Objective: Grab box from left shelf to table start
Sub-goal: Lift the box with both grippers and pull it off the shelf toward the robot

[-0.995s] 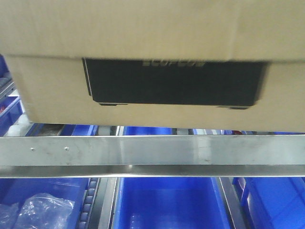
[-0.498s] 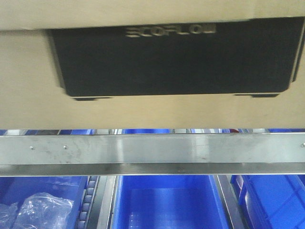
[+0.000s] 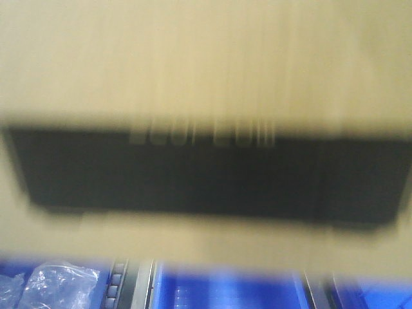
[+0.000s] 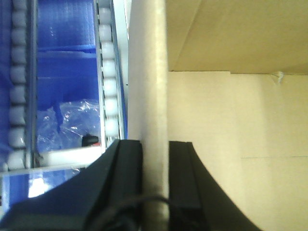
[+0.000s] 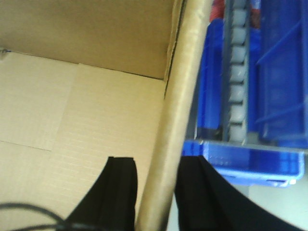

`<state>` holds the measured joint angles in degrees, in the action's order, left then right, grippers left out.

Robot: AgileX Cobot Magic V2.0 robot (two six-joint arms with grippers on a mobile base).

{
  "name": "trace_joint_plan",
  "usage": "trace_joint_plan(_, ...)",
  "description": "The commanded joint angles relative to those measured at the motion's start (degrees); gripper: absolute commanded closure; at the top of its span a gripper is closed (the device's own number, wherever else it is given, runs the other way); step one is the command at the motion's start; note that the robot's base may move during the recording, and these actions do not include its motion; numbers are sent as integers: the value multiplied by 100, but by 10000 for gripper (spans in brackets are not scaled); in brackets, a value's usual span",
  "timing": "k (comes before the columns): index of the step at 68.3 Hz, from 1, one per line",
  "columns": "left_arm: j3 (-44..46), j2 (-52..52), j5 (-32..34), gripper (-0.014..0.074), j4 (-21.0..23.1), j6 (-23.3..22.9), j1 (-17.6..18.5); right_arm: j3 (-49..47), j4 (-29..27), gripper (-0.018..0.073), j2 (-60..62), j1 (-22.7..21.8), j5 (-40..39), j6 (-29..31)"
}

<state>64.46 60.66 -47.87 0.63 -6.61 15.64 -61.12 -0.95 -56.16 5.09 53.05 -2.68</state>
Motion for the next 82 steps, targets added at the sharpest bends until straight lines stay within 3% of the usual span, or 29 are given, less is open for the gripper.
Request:
trace_joint_plan(1, -138, -443, 922, 692, 321, -126, 64, 145, 64, 501, 344, -5, -664, -113)
trace_joint_plan(13, -538, -826, 911, 692, 321, -126, 64, 520, 25, 501, 845, -5, -716, -113)
trace_joint_plan(51, -446, -2440, 1125, 692, 427, -107, 64, 447, -367, 501, 2028, -5, -873, -113)
trace_joint_plan(82, -34, -2678, 1202, 692, 455, -107, 64, 447, -488, 501, 2718, -5, -1698, -108)
